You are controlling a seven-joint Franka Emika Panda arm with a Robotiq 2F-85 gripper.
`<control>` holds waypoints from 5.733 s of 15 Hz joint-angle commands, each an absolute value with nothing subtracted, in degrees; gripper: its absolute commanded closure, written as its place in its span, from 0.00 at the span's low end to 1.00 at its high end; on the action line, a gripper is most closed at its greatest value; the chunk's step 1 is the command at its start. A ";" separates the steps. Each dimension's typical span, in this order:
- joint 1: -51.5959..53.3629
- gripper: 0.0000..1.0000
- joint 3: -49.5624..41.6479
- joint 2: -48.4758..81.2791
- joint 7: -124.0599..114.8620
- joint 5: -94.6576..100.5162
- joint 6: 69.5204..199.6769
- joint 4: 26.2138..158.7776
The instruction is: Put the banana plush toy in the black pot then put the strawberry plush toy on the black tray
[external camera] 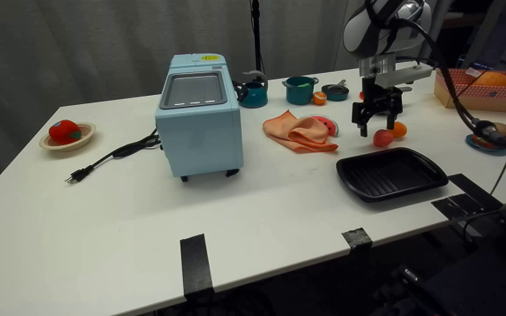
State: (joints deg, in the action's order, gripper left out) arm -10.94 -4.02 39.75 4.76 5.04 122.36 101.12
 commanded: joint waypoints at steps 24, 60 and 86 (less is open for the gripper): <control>-11.26 0.96 -3.43 33.17 9.91 4.95 124.46 104.32; -2.24 0.14 0.19 9.13 10.59 5.69 148.89 143.68; -4.88 0.00 -4.30 0.27 8.84 -2.35 147.48 138.86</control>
State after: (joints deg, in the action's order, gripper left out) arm -4.22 -3.91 3.15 9.22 -0.74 147.50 138.27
